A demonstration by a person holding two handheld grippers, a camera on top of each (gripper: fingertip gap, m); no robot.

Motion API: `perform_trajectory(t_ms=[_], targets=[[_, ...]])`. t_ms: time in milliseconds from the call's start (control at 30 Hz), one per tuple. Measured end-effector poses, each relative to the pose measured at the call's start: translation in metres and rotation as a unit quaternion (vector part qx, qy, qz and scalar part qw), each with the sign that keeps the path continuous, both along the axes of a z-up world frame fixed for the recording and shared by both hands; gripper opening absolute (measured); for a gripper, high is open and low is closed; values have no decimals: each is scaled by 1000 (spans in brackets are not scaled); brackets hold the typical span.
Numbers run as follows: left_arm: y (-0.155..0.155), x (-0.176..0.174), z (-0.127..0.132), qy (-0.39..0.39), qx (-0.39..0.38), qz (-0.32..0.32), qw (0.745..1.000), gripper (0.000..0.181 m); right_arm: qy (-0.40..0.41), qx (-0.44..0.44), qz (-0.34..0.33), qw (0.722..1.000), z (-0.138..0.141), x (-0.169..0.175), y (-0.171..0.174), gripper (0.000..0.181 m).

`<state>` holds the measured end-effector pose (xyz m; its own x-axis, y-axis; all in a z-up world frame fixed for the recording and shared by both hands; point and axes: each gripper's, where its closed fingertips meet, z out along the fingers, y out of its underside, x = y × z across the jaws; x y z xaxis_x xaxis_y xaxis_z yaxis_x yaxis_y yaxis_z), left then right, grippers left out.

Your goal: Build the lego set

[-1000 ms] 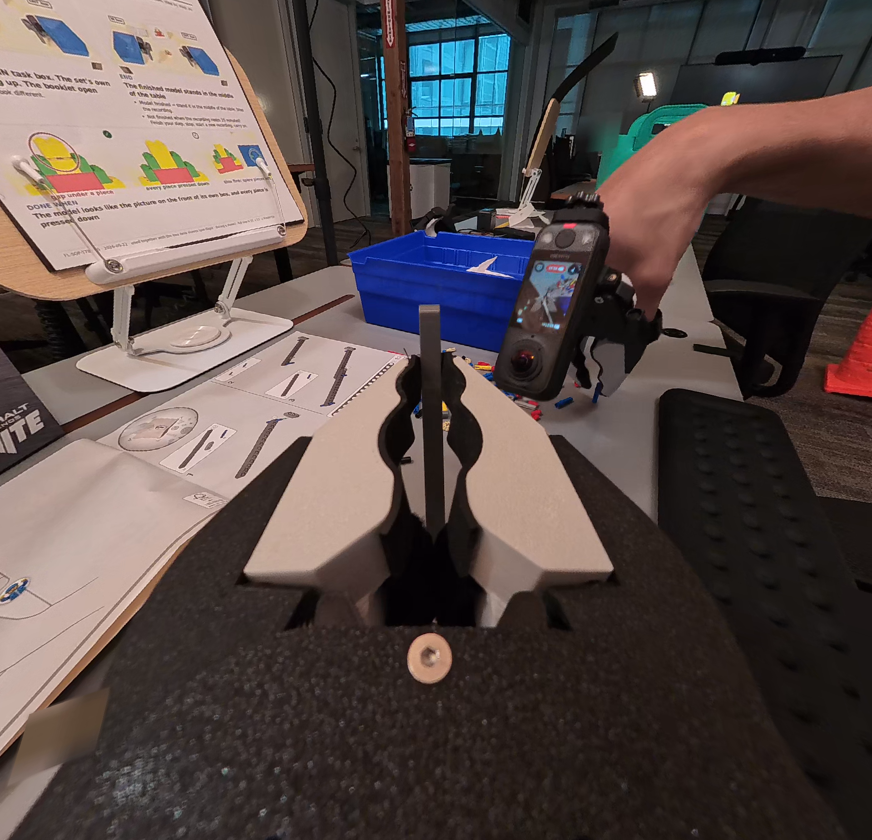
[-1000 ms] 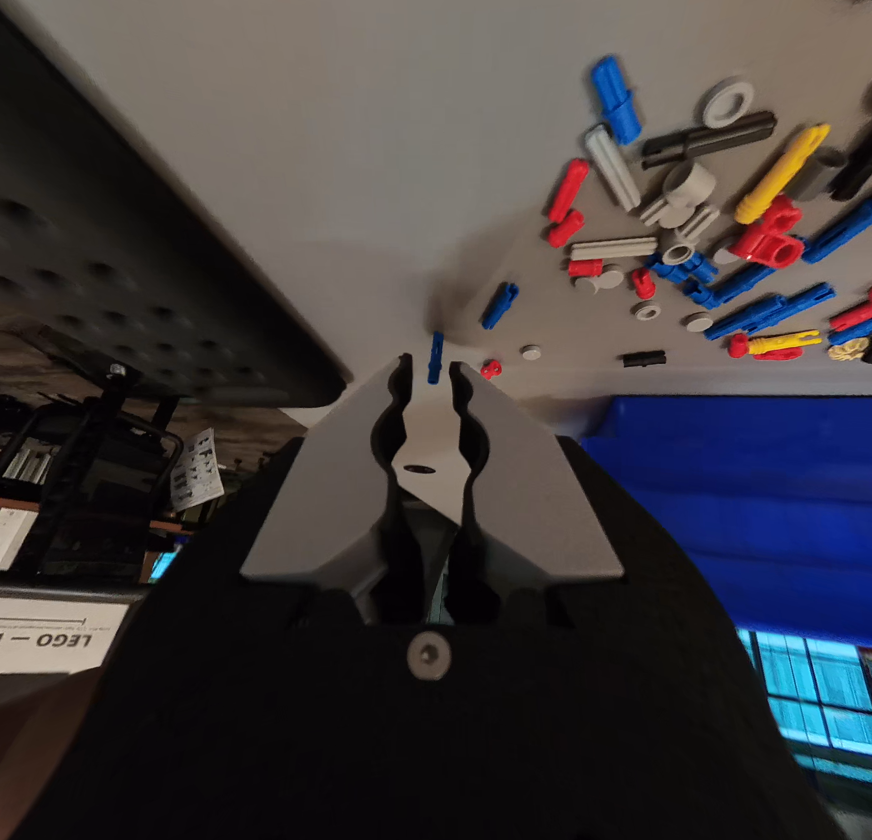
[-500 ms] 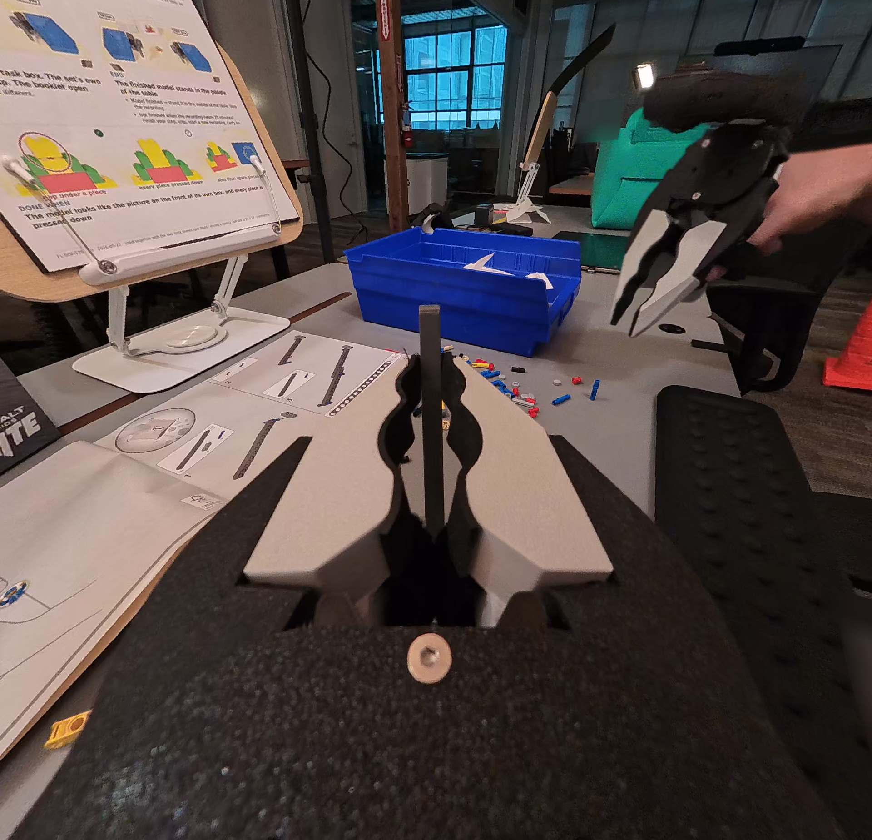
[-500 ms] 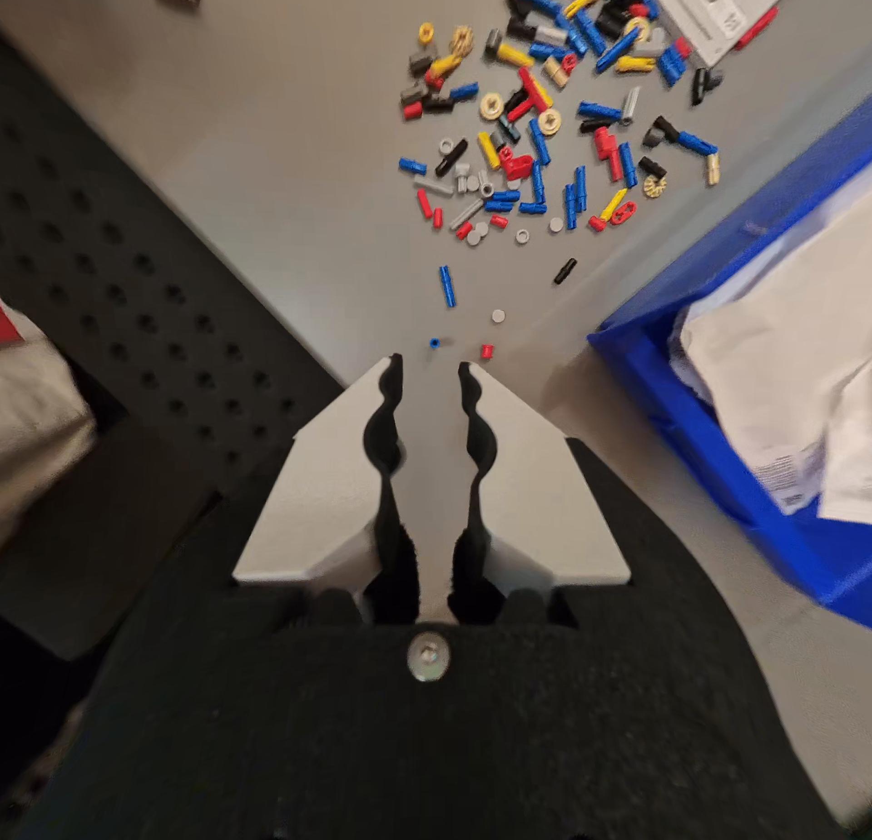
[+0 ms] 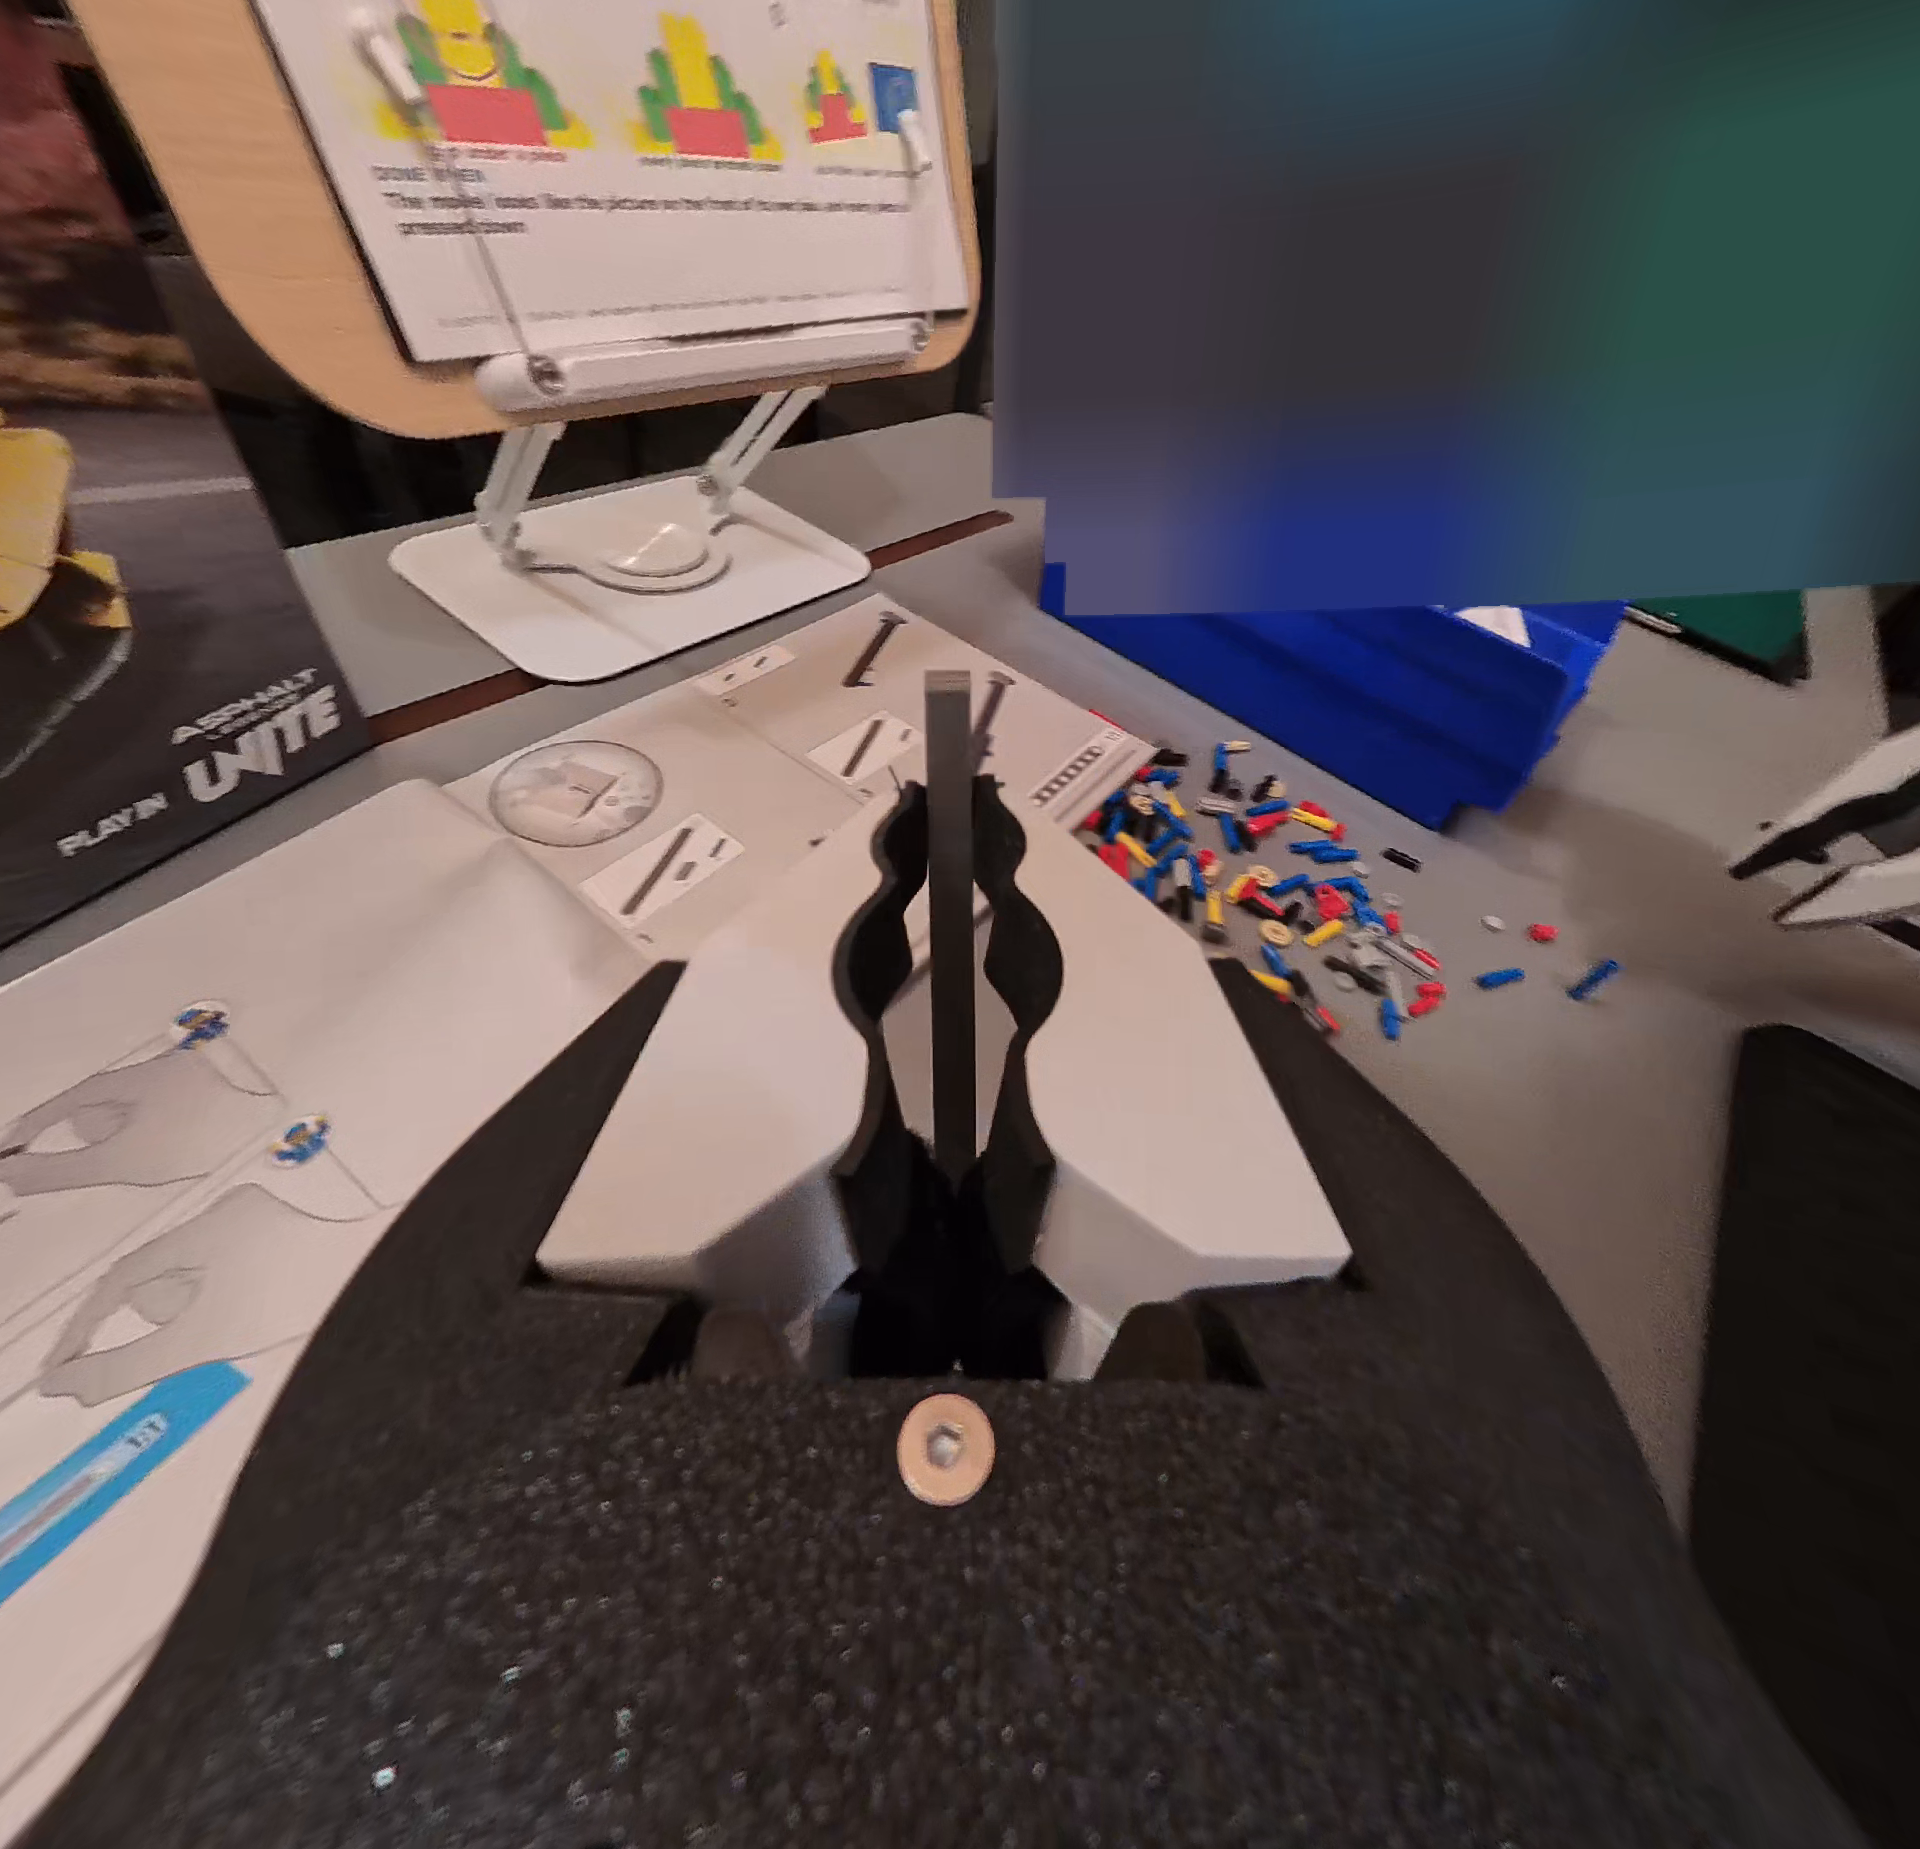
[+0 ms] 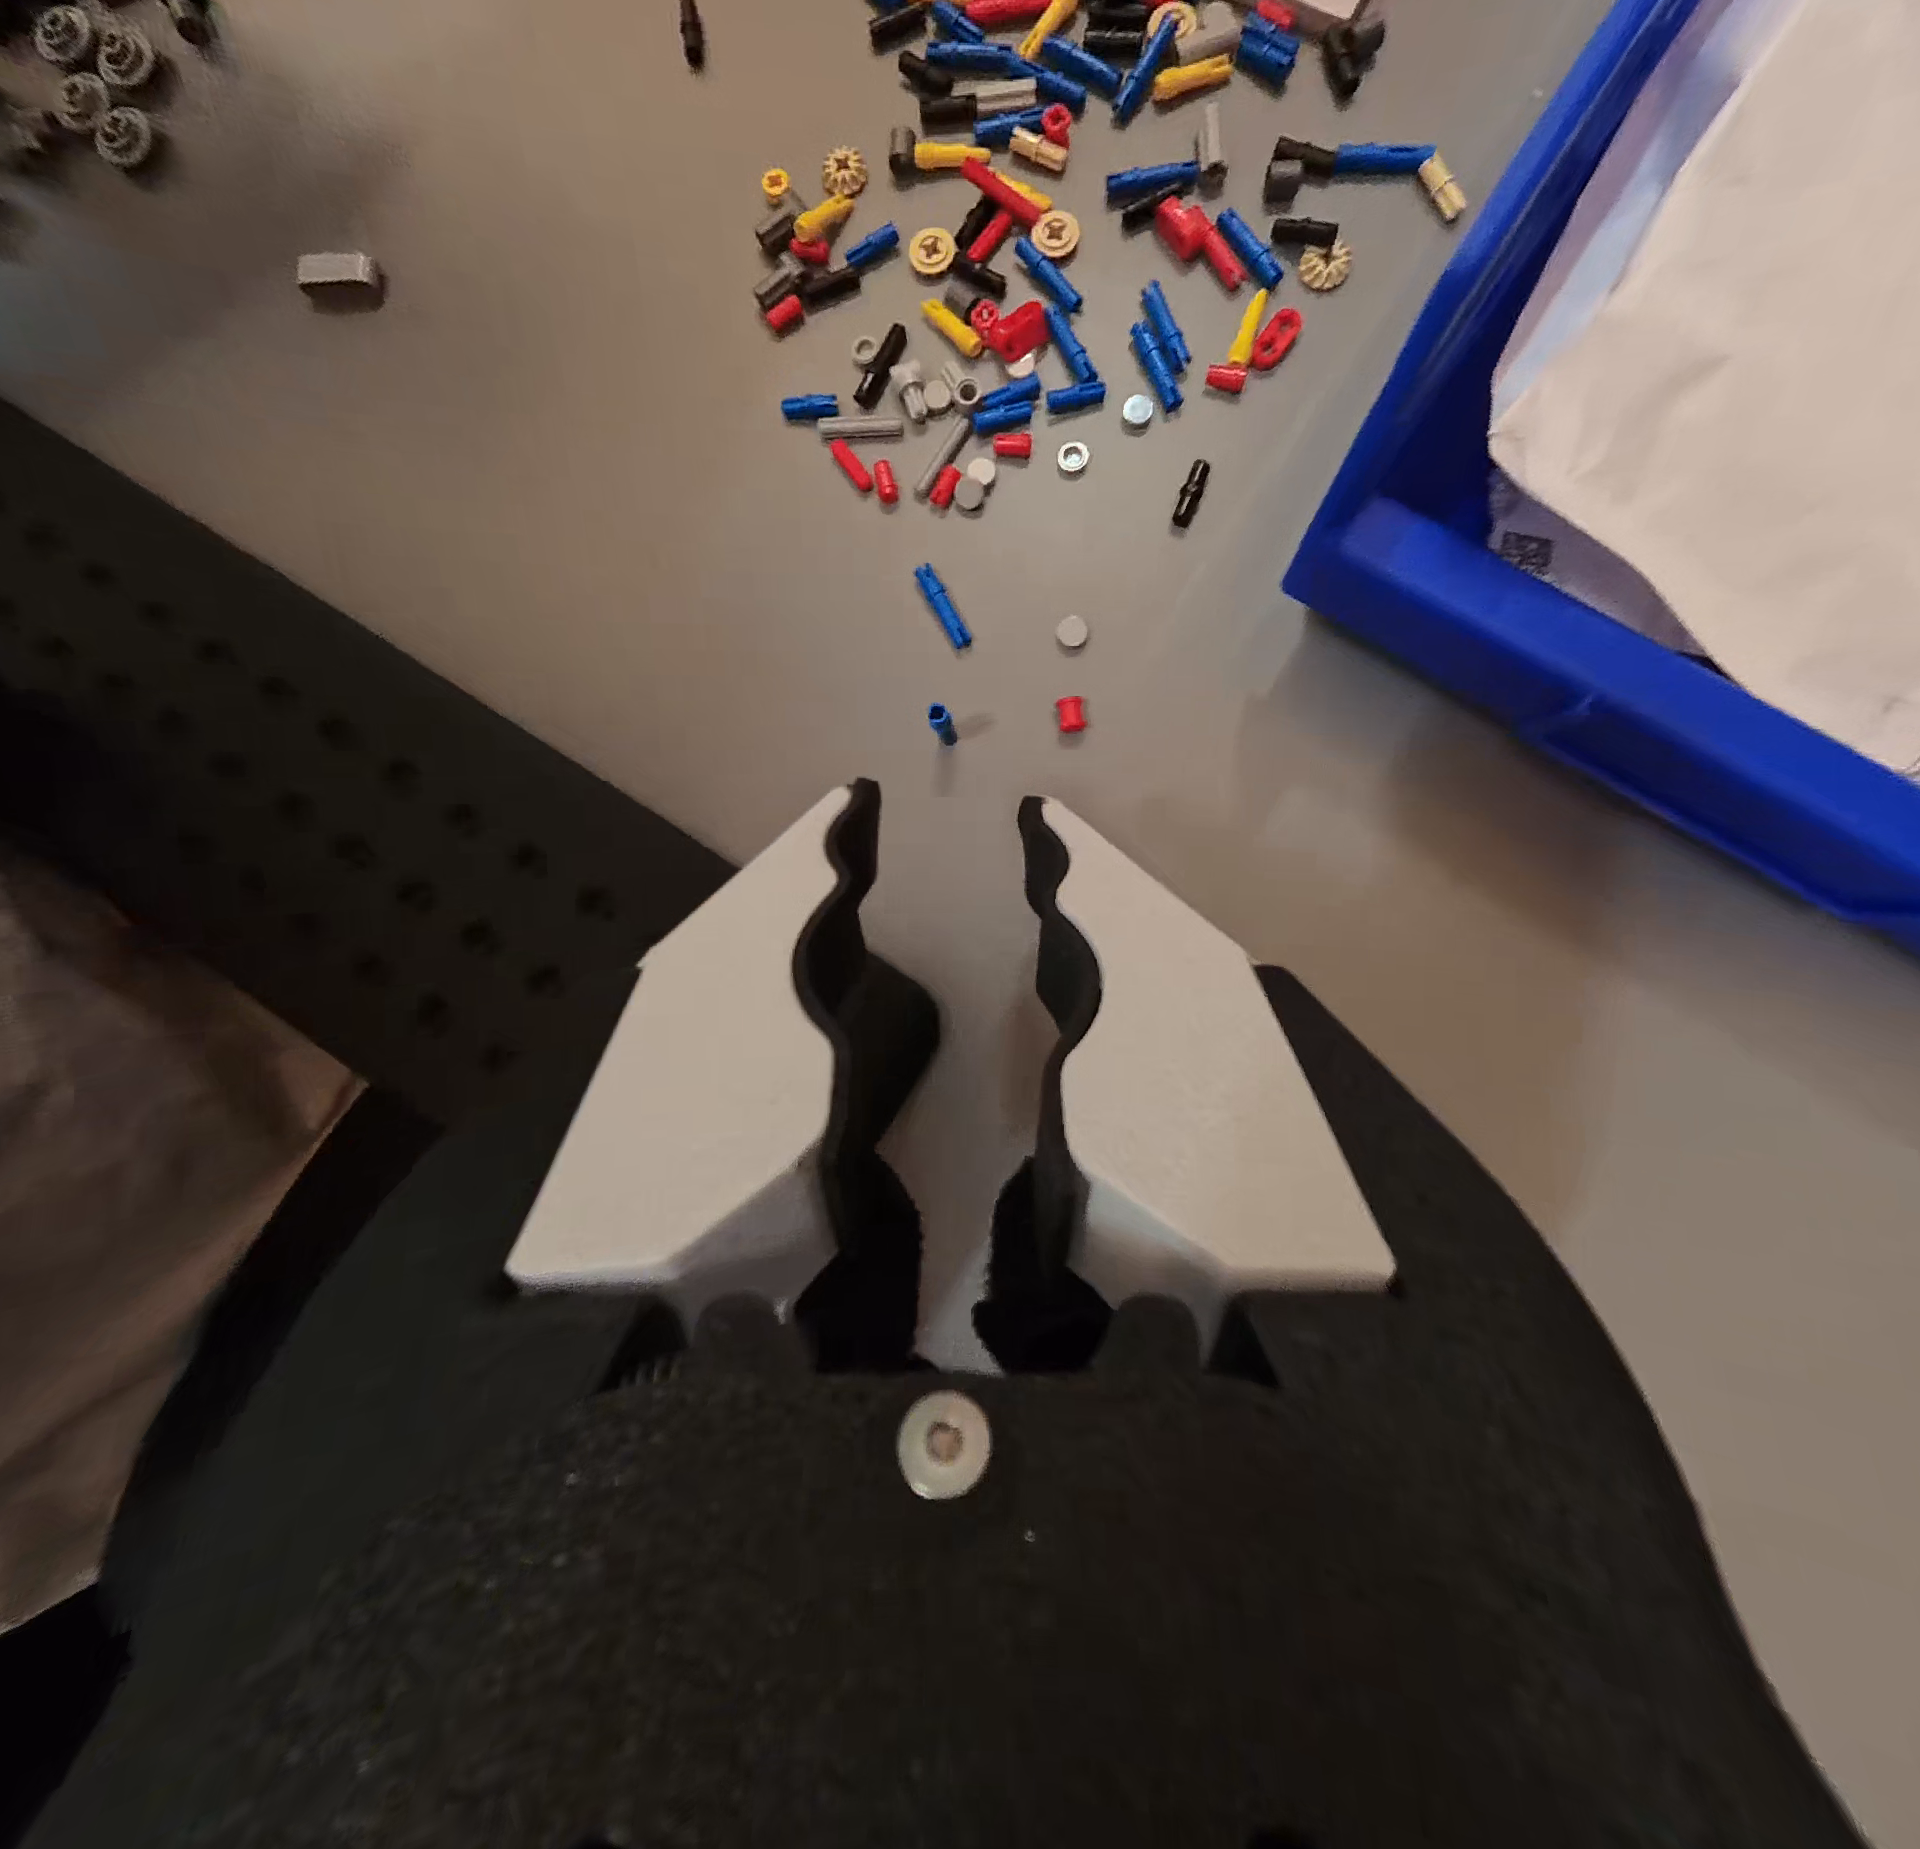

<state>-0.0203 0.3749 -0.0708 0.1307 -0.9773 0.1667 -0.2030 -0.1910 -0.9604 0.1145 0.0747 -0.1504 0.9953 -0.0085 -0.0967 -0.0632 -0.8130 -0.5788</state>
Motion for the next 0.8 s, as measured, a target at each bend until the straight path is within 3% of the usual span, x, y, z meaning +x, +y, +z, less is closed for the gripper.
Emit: perform_trajectory(t_ms=[233,467,800], targets=[[24,17,-2,8,0,10,1000,6,18,-25,22,999,-16,12,5,27],[21,24,-19,27,-7,-4,1000,6,11,-61,37,997,-27,15,8,26],[17,21,-23,29,7,-13,999,6,-23,-105,46,993,-27,12,3,24]])
